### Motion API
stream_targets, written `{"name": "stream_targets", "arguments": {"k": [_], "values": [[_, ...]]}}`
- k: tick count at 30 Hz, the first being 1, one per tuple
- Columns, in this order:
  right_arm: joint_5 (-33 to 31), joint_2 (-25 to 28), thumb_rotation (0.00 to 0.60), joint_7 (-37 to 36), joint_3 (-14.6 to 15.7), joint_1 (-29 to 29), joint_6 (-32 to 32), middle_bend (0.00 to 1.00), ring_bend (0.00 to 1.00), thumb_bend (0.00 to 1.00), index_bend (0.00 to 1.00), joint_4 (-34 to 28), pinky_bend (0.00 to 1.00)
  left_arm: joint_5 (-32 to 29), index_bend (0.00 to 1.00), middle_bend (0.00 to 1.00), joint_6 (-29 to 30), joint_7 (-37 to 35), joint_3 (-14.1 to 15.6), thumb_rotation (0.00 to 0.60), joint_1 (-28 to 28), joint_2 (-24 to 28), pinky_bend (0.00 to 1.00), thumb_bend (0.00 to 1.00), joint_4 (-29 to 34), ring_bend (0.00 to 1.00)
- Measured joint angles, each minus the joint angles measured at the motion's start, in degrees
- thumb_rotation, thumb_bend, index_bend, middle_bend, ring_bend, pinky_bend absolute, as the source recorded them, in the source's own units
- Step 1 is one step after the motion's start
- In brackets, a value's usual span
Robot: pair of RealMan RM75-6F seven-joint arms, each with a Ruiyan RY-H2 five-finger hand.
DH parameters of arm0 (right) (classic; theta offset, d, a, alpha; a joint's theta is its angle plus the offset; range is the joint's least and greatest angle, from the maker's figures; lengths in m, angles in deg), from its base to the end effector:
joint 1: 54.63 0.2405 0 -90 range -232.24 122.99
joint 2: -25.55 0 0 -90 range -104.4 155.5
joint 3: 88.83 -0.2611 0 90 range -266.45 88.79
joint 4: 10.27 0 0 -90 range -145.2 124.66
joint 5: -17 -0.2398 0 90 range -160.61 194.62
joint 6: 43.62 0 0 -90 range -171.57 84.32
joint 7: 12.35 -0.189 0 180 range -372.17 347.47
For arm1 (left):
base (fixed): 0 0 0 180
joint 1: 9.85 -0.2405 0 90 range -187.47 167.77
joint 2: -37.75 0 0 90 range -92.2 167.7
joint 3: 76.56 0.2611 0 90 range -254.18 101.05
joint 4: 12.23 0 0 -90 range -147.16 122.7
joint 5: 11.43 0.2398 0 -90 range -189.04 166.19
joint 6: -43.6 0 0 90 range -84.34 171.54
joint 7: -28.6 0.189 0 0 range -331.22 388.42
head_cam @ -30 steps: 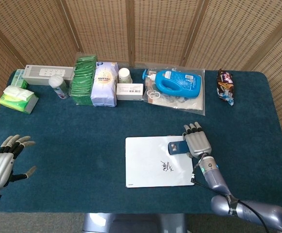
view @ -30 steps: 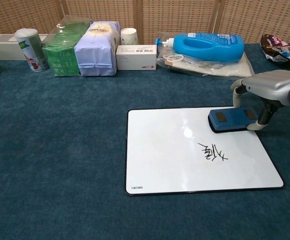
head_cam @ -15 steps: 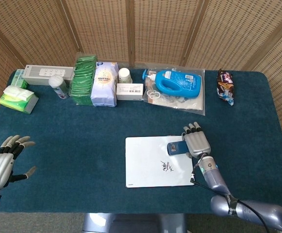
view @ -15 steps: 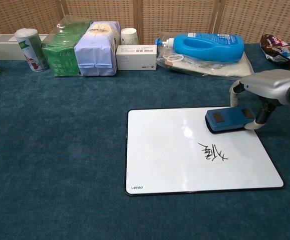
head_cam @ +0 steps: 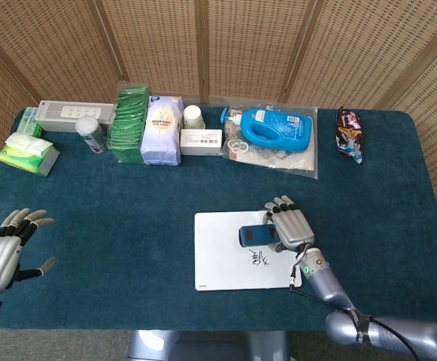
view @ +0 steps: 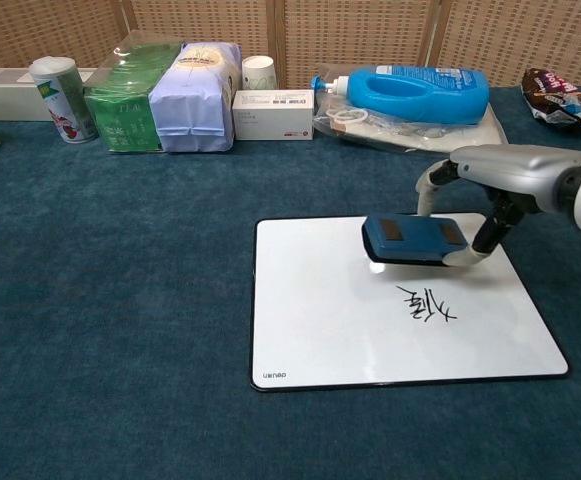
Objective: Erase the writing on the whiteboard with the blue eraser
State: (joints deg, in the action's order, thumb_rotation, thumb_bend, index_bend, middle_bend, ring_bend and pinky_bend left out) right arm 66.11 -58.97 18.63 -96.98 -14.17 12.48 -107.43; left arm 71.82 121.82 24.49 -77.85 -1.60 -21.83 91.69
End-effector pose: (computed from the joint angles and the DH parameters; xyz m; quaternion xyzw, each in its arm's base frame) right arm -0.1578 -0.3551 -0.0623 0.7366 -0.4436 0.2957 0.4162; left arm -0.2924 0.2343 0.1156 -0.5854 -0.4789 -0.4063 0.5127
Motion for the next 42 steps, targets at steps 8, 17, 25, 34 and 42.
{"name": "stream_targets", "arguments": {"k": [8, 17, 25, 34, 42], "values": [[4.53, -0.60, 0.600, -3.15, 1.60, -0.60, -0.87, 0.16, 0.00, 0.23, 0.60, -2.93, 0.00, -0.46, 0.23, 0.17, -0.30, 0.56, -0.19, 0.600, 0.20, 0.17, 0.00, 0.32, 0.45, 0.05], [7.83, -3.47, 0.600, -2.70, 4.41, -0.69, -0.66, 0.15, 0.00, 0.24, 0.60, -2.69, 0.00, -0.59, 0.23, 0.17, -0.24, 0.86, -0.25, 0.600, 0.20, 0.35, 0.00, 0.32, 0.80, 0.05], [9.71, -5.21, 0.600, -1.41, 5.46, -0.59, 0.19, 0.15, 0.00, 0.24, 0.60, 0.07, 0.00, -0.53, 0.23, 0.17, -0.09, 1.23, -0.22, 0.600, 0.13, 0.49, 0.00, 0.32, 1.17, 0.05], [9.82, -5.20, 0.600, -0.48, 6.15, -1.26, 1.19, 0.15, 0.00, 0.24, 0.60, 1.99, 0.00, -0.20, 0.23, 0.16, 0.01, 1.80, -0.23, 0.600, 0.22, 0.51, 0.00, 0.32, 1.67, 0.05], [9.62, -4.20, 0.600, -0.48, 6.29, -1.90, 1.57, 0.15, 0.00, 0.24, 0.60, 2.21, 0.00, 0.09, 0.23, 0.16, 0.32, 2.10, -0.16, 0.600, 0.12, 0.71, 0.00, 0.32, 2.09, 0.05]]}}
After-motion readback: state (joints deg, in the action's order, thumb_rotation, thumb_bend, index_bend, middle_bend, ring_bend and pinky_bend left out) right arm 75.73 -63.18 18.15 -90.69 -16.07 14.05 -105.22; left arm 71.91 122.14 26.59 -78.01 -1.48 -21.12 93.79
